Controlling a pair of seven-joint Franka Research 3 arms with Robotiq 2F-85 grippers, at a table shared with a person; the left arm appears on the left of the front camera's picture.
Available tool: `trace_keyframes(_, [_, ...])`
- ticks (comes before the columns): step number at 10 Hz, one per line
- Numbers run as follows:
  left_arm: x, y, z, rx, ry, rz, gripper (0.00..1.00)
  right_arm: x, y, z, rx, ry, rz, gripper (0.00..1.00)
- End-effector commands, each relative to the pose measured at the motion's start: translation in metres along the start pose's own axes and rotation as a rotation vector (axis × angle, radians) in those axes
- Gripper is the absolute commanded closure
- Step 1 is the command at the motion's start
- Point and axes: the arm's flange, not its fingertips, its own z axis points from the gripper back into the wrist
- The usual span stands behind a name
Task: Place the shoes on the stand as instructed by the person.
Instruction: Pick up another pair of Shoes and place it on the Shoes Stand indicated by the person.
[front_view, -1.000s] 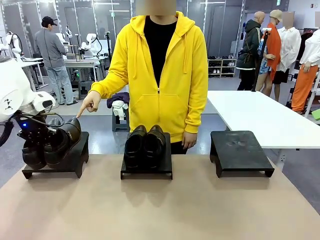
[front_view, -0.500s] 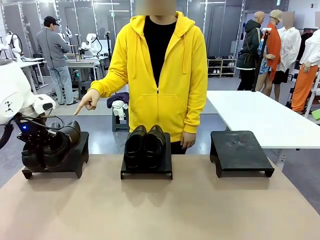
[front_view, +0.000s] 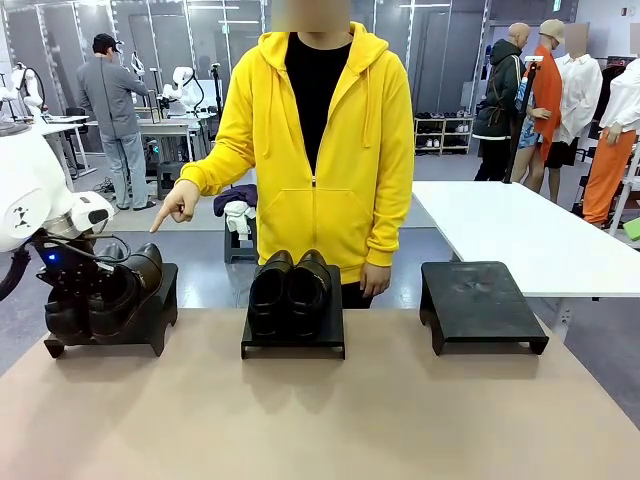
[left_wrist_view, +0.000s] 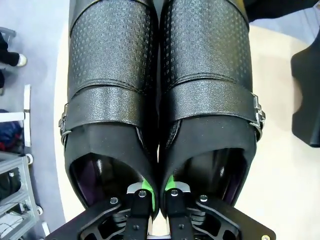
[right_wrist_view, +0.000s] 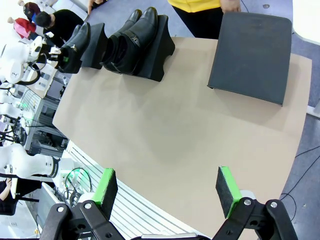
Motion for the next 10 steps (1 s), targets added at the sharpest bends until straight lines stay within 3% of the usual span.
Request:
trace_keyframes(1, [0.017,-0.007,-0.004,0.036,-0.062,0.024,0.93,0.000,-0.001,0.000,0.012,-0.009,0.018,0.00])
trace_keyframes(5, [0.031,-0.002,-0.016,0.077,-0.127,0.055,0.93,0.000,-0.001,0.000,0.012,-0.009,0.018,0.00])
trace_keyframes(10, [0.037,0.010,-0.036,0.038,-0.168,0.061,0.93,0.000,-0.001,0.000,0.012,-0.009,0.018,0.00])
